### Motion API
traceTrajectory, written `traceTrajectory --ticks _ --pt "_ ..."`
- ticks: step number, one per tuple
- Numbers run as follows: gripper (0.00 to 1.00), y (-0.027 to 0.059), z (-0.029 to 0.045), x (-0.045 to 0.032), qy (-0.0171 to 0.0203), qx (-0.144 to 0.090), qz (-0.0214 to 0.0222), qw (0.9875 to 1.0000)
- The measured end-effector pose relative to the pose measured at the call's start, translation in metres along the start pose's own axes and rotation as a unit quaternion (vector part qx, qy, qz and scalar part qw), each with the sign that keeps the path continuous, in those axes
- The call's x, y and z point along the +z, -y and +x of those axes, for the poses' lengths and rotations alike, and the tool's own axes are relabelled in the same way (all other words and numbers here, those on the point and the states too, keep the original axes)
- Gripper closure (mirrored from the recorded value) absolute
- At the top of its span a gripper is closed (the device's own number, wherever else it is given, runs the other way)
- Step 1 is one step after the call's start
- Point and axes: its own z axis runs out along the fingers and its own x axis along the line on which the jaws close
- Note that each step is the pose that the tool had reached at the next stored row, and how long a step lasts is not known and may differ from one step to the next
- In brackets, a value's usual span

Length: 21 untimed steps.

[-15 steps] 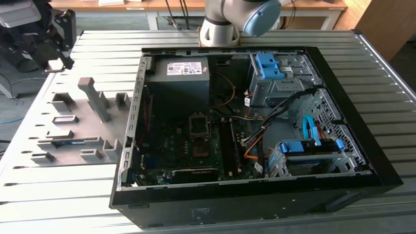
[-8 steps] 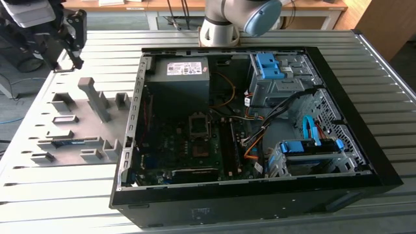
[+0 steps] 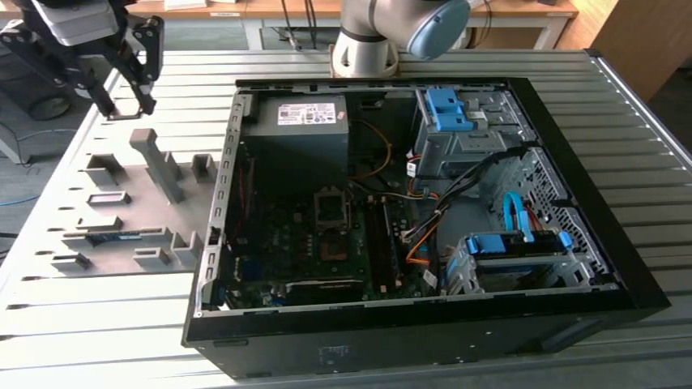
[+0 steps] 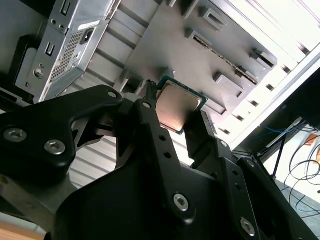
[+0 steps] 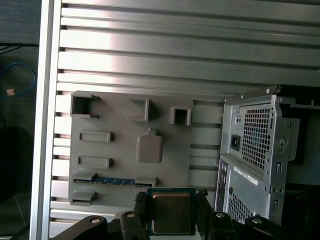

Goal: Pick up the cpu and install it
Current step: 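Pick up the cpu and move it towards the insertion slot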

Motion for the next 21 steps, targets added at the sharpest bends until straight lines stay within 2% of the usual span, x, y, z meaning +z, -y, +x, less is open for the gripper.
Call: traceTrajectory --ticks 12,21 --pt "0.53 0.0019 -0.0329 0.0003 -0.0011 0.000 -0.0001 1.0000" --pt "0.53 0.0030 -0.0543 0.0006 -0.0016 0.000 -0.0001 1.0000"
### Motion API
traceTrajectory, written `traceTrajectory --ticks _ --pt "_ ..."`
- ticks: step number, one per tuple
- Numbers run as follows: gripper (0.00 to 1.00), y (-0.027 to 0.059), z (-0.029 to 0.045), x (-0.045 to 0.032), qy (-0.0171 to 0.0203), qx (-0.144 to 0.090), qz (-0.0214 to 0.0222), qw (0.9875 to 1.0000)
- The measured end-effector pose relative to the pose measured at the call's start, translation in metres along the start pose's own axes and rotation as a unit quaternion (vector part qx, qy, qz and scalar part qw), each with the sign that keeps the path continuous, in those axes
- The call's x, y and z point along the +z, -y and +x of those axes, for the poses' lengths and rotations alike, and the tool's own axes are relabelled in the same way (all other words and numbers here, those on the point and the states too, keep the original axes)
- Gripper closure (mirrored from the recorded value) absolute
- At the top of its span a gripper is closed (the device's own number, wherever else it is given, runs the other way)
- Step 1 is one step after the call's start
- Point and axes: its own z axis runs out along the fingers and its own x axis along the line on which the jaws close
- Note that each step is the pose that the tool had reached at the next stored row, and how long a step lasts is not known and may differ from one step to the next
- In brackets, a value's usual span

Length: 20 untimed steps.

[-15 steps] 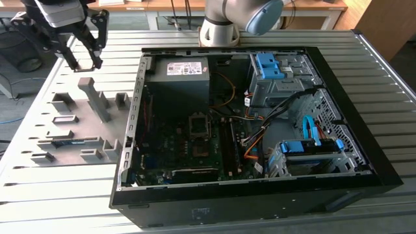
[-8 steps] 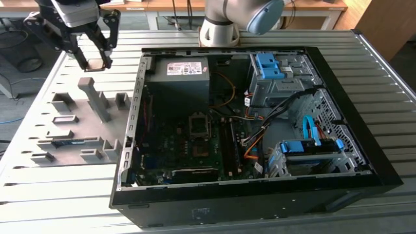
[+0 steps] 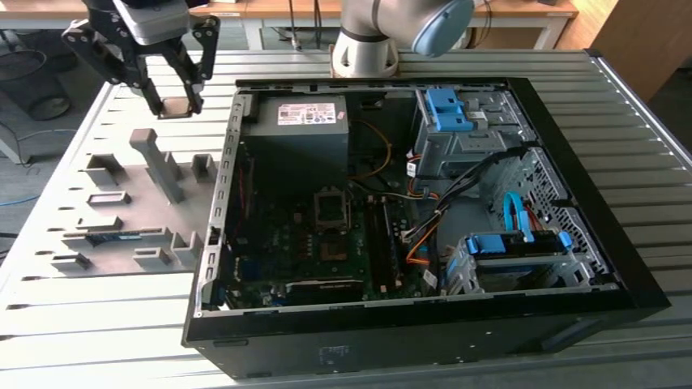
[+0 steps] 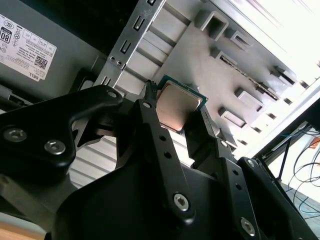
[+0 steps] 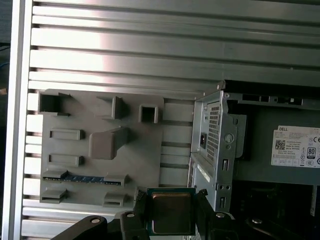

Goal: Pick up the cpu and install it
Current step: 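Pick up the cpu and move it towards the insertion slot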

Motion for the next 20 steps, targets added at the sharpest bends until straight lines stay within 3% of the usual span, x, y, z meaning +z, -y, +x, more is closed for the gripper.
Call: traceTrajectory --ticks 10,20 --pt "0.53 0.0012 -0.0218 0.0001 -0.0004 0.000 0.0000 1.0000" --pt "0.53 0.0028 -0.0499 0.0004 -0.0015 0.000 -0.0001 1.0000"
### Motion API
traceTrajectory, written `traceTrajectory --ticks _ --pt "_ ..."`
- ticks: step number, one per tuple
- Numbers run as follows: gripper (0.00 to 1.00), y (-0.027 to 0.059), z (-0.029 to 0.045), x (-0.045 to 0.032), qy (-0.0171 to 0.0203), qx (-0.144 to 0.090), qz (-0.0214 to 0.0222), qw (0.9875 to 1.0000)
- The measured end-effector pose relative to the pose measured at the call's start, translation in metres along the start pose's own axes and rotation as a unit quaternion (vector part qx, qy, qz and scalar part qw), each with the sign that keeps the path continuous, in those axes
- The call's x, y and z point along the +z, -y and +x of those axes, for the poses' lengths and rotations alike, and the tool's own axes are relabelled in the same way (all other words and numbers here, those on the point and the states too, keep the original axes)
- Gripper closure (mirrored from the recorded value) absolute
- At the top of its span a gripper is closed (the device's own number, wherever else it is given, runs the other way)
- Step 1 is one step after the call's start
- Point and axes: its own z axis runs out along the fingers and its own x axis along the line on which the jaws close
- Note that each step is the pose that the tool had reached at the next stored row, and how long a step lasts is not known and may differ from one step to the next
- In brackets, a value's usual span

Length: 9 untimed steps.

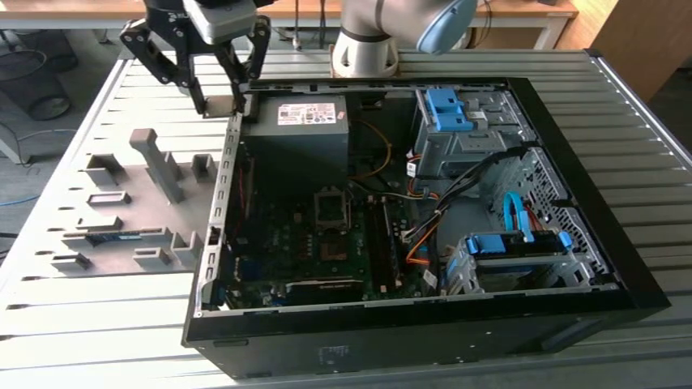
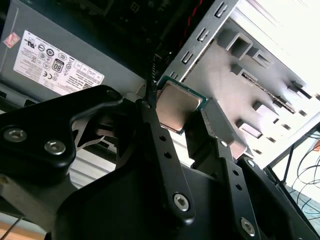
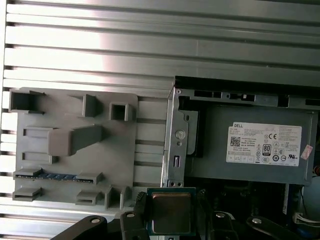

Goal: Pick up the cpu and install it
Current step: 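Pick up the cpu and move it towards the insertion slot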

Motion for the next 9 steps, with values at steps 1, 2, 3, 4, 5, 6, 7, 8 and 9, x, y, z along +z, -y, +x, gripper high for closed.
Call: traceTrajectory --ticks 1,2,3,4,5,6,7,8,9 --pt "0.53 0.0002 -0.0027 0.0001 -0.0001 0.000 0.0000 1.0000" --pt "0.53 0.0003 -0.0050 0.0001 -0.0001 0.000 0.0000 1.0000" --pt "0.53 0.0004 -0.0070 0.0001 -0.0002 0.000 0.0000 1.0000" --pt "0.53 0.0005 -0.0089 0.0001 -0.0002 0.000 0.0000 1.0000" --pt "0.53 0.0006 -0.0110 0.0002 -0.0002 0.000 0.0000 1.0000" --pt "0.53 0.0007 -0.0130 0.0001 -0.0003 0.000 0.0000 1.0000" --pt "0.53 0.0008 -0.0154 0.0002 -0.0003 0.000 -0.0001 1.0000" --pt "0.53 0.0010 -0.0177 0.0002 -0.0003 0.000 0.0000 1.0000" --pt "0.53 0.0011 -0.0201 0.0002 -0.0004 0.000 -0.0001 1.0000"
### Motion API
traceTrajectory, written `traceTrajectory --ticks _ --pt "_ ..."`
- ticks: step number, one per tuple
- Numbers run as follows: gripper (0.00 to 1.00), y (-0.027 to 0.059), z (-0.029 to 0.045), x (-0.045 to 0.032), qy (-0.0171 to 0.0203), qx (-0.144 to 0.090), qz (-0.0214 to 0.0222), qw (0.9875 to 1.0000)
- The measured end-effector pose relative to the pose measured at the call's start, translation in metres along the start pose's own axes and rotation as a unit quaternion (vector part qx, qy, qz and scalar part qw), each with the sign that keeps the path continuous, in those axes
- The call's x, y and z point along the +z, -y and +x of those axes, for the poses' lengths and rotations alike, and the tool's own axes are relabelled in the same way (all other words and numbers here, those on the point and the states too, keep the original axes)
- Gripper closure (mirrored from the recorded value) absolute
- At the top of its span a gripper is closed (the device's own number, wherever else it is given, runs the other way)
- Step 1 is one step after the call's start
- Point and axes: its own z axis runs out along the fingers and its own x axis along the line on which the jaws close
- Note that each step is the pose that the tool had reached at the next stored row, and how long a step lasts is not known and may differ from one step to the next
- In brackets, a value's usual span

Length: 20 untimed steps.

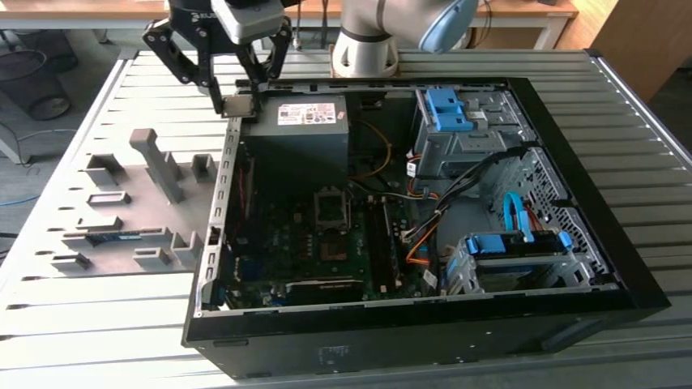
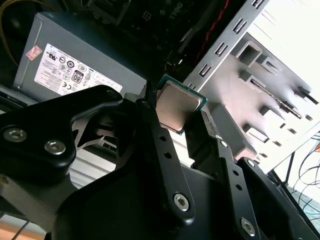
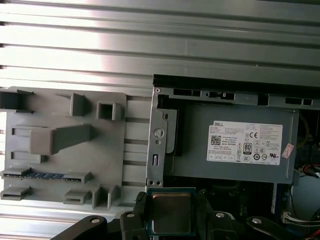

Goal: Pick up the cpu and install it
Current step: 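Pick up the cpu and move it towards the insertion slot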

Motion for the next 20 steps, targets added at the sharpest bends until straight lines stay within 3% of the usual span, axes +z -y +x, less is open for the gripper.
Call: traceTrajectory --ticks 20 --pt "0.53 0.0028 -0.0514 0.0005 -0.0014 0.000 -0.0001 1.0000"
